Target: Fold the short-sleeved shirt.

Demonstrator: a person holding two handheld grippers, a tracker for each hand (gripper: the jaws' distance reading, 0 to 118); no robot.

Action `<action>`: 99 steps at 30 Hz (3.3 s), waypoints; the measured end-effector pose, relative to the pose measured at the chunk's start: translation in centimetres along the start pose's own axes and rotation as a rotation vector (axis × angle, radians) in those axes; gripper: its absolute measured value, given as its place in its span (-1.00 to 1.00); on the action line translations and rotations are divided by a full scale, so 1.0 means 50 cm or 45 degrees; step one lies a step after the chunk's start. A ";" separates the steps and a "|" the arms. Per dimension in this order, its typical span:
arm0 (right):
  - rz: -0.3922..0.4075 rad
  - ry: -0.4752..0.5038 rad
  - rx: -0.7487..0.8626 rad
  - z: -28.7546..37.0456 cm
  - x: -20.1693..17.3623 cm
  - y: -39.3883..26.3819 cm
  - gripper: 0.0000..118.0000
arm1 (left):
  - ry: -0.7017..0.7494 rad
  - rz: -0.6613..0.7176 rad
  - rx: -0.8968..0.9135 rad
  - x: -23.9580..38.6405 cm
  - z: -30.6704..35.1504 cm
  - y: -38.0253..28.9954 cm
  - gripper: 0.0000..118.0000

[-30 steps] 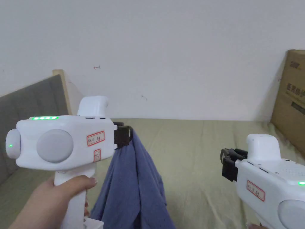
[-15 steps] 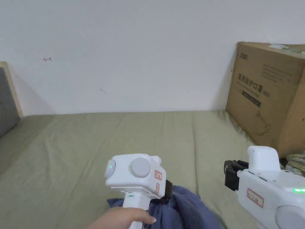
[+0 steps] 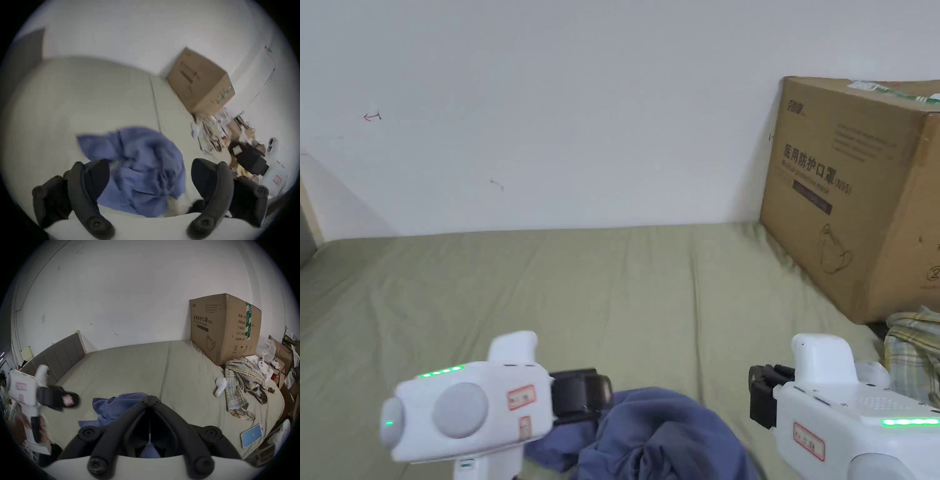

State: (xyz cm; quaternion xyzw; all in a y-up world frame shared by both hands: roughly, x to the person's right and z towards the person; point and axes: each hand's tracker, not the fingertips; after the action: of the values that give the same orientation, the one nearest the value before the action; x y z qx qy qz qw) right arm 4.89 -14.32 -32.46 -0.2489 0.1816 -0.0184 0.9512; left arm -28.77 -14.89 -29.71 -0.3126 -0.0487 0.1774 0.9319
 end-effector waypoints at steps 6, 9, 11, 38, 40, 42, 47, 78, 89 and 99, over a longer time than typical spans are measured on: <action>-0.005 0.009 0.024 -0.001 -0.008 0.004 -0.99 | 0.302 -0.124 0.122 -0.075 0.113 -0.022 -0.97; 0.003 0.007 0.011 -0.013 -0.014 0.000 -0.99 | 0.290 -0.050 -0.016 -0.123 0.094 -0.034 -0.98; 0.004 0.010 -0.002 -0.020 -0.016 -0.003 -0.99 | 0.327 0.011 -0.163 -0.153 0.053 -0.047 -0.98; -0.078 0.133 -0.887 -0.243 0.120 -0.172 0.33 | 0.310 0.056 -0.235 -0.240 0.019 -0.157 -0.96; -0.036 0.050 -0.982 -0.269 0.117 -0.200 0.33 | 0.311 0.067 -0.250 -0.260 0.027 -0.156 -0.96; 0.028 0.024 -1.050 -0.296 0.107 -0.232 0.28 | 0.330 0.066 -0.250 -0.275 0.040 -0.161 -0.96; 0.215 -0.001 -0.859 -0.248 0.098 -0.190 -0.92 | 0.296 0.108 -0.240 -0.283 0.064 -0.164 -0.96; 0.021 -0.155 -0.005 -0.048 0.208 0.531 -0.94 | 0.518 -0.087 0.347 -0.229 0.291 0.394 -0.97; -0.012 -0.189 0.077 -0.196 0.231 0.550 -0.94 | 0.560 0.051 0.538 -0.321 0.169 0.439 -0.97; -0.095 -0.161 -0.616 -0.324 0.327 0.045 -0.94 | 0.580 0.233 -0.114 -0.455 0.023 0.052 -0.97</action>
State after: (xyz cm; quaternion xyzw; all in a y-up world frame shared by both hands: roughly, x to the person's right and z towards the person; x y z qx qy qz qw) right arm 14.25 -22.00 -52.16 -0.4766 0.1114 0.0062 0.8720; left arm -51.00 -20.53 -29.91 -0.3887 0.1834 0.1837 0.8841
